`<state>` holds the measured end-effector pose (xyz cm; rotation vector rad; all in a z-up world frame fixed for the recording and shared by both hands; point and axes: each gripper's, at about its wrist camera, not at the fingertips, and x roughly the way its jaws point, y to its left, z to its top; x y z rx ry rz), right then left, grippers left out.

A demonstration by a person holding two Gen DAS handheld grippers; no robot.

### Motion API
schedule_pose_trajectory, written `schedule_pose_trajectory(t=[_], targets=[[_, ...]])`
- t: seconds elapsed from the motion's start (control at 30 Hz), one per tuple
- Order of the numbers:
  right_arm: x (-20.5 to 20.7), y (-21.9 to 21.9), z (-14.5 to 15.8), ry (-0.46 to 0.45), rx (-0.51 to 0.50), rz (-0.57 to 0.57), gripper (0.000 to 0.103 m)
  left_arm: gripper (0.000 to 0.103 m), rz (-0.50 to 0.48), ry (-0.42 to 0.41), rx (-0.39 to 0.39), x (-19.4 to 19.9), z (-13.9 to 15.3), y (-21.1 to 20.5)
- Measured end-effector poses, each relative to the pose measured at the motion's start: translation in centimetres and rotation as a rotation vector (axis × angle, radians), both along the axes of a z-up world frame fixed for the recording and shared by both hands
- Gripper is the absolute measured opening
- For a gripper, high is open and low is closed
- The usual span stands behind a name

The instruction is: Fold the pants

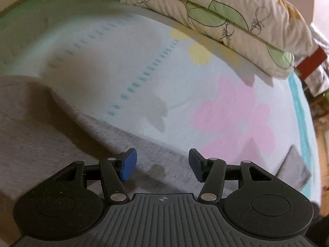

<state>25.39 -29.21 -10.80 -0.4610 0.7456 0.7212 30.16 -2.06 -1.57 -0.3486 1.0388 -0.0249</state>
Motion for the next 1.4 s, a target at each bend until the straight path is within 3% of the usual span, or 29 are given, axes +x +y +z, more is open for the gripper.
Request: schedule_pose_trajectory(t=[0.3,0.43,0.5,0.53,0.63,0.73,0.8,0.83,0.93,0.97,1.0,1.07,1.13,1.2,1.3,1.33,1.37,1.4], targets=[[-0.4,0.1,0.0,-0.002,-0.003,-0.010,0.006,0.054,0.079,0.086,-0.093,0.9,-2.3,1.5],[-0.2,0.0,-0.2,0.004,0.016,-0.023,0.006,0.053,0.080,0.126,-0.259,2.3,-4.0,1.5],[-0.1,-0.2,-0.1,0.008,0.031,-0.034,0.006,0.028,0.084,0.104,-0.353,2.6,-5.0,1.7],[-0.1,-0.4,-0.1,0.011,0.040,-0.039,0.007,0.004,0.089,0.090,-0.357,2.7,-5.2,1.7],[0.5,-1.3,0.7,0.043,0.114,-0.089,0.010,0.003,0.054,0.035,-0.273,2.1,-5.0,0.9],[1.5,-3.7,2.3,0.050,0.261,-0.205,0.018,0.003,0.006,-0.042,-0.186,1.0,-4.2,-0.1],[2.8,-6.1,3.4,0.028,0.366,-0.357,0.046,0.003,-0.015,-0.069,-0.165,0.3,-3.9,-0.3],[3.3,-6.9,3.7,0.012,0.386,-0.422,0.050,0.003,-0.020,-0.081,-0.155,0.0,-3.8,-0.5],[6.3,-8.5,3.9,-0.039,0.306,-0.666,0.054,0.003,-0.032,-0.108,-0.130,-0.5,-3.4,-0.9],[7.4,-8.8,3.8,-0.044,0.272,-0.734,0.061,0.003,-0.037,-0.117,-0.118,-0.6,-3.2,-1.0],[8.7,-9.0,3.5,-0.034,0.235,-0.807,0.066,0.003,-0.042,-0.126,-0.106,-0.7,-3.1,-1.2],[11.1,-9.3,2.8,0.003,0.180,-0.938,0.067,0.003,-0.046,-0.136,-0.093,-1.0,-3.0,-1.3],[12.9,-9.0,2.0,0.022,0.121,-1.023,0.071,0.003,-0.044,-0.139,-0.094,-1.4,-2.9,-1.2],[14.5,-8.0,0.8,0.064,0.017,-1.073,0.090,0.003,-0.044,-0.140,-0.093,-1.7,-2.8,-1.3],[15.0,-7.1,-0.2,0.038,-0.099,-1.088,0.094,0.003,-0.046,-0.146,-0.091,-2.3,-2.6,-1.2],[14.5,-7.5,-0.2,0.047,-0.094,-1.103,0.092,0.004,-0.046,-0.148,-0.095,-2.4,-2.4,-1.1],[14.2,-8.0,-0.1,0.072,-0.049,-1.100,0.074,0.004,-0.045,-0.149,-0.100,-2.6,-2.2,-0.9],[14.0,-8.8,0.2,0.105,0.014,-1.088,0.038,0.004,-0.044,-0.152,-0.104,-2.8,-2.0,-0.8]])
